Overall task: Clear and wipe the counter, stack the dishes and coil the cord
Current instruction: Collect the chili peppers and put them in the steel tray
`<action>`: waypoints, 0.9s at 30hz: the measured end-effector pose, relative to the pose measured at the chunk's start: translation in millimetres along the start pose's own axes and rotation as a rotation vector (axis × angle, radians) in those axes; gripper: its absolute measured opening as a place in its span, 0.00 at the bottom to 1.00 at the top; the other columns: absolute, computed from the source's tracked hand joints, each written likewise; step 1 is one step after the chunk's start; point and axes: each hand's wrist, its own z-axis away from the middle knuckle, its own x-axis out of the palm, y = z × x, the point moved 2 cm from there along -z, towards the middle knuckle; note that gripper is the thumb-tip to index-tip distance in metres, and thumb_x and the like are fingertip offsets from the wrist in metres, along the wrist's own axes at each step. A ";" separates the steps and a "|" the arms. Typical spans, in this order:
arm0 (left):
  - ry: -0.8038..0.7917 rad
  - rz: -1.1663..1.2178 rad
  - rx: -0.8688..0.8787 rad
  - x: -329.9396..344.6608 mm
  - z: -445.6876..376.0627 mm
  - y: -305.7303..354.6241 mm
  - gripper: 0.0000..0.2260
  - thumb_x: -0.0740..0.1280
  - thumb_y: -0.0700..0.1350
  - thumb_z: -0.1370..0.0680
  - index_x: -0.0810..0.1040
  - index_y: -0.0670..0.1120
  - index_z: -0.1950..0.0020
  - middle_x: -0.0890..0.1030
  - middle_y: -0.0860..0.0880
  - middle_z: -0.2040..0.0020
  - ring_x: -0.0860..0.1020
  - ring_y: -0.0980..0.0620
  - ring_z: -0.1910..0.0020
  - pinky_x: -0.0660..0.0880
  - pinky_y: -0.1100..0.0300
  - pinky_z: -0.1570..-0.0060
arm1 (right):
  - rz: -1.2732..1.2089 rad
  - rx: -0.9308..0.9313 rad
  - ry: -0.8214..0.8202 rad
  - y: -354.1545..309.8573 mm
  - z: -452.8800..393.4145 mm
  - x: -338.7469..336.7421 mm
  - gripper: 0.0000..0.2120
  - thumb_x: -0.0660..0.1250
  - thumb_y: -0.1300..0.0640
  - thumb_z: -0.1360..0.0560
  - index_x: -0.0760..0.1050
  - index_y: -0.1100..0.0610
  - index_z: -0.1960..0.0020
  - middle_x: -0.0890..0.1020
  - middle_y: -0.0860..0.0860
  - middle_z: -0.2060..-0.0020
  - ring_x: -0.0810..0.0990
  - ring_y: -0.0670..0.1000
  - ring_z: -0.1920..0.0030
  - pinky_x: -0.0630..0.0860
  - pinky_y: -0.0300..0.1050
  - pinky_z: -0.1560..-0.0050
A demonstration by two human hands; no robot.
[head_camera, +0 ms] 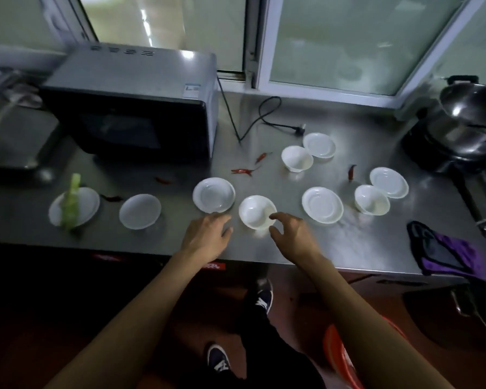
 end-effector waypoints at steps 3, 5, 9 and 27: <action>-0.005 -0.007 -0.084 -1.3 -13.6 -22.7 0.16 0.66 0.51 0.21 0.78 0.51 0.34 0.82 0.47 0.41 0.80 0.43 0.44 0.77 0.49 0.47 | -0.022 -0.052 -0.039 -10.7 -35.6 13.3 0.17 0.68 0.56 0.23 0.78 0.56 0.36 0.82 0.56 0.39 0.79 0.60 0.40 0.76 0.53 0.40; -0.017 -0.018 -0.124 -3.1 -27.8 -34.3 0.15 0.65 0.50 0.21 0.78 0.49 0.36 0.81 0.46 0.40 0.79 0.42 0.43 0.77 0.48 0.45 | -0.040 -0.081 -0.072 -16.9 -60.6 20.5 0.17 0.67 0.56 0.23 0.78 0.56 0.35 0.81 0.55 0.38 0.78 0.59 0.38 0.75 0.52 0.39; -0.080 -0.015 -0.220 -9.8 -62.8 -49.1 0.16 0.62 0.50 0.20 0.76 0.48 0.33 0.78 0.46 0.34 0.75 0.41 0.37 0.73 0.46 0.39 | -0.078 -0.111 -0.147 -27.4 -108.5 29.6 0.17 0.66 0.54 0.23 0.77 0.53 0.34 0.81 0.53 0.38 0.78 0.56 0.38 0.75 0.52 0.38; 0.138 0.043 -0.497 -41.3 -64.4 -139.9 0.17 0.64 0.47 0.20 0.79 0.42 0.34 0.80 0.43 0.35 0.77 0.42 0.36 0.69 0.49 0.32 | -0.098 -0.410 -0.436 -117.2 -201.4 96.8 0.17 0.64 0.56 0.20 0.75 0.54 0.32 0.79 0.52 0.35 0.77 0.55 0.35 0.67 0.46 0.32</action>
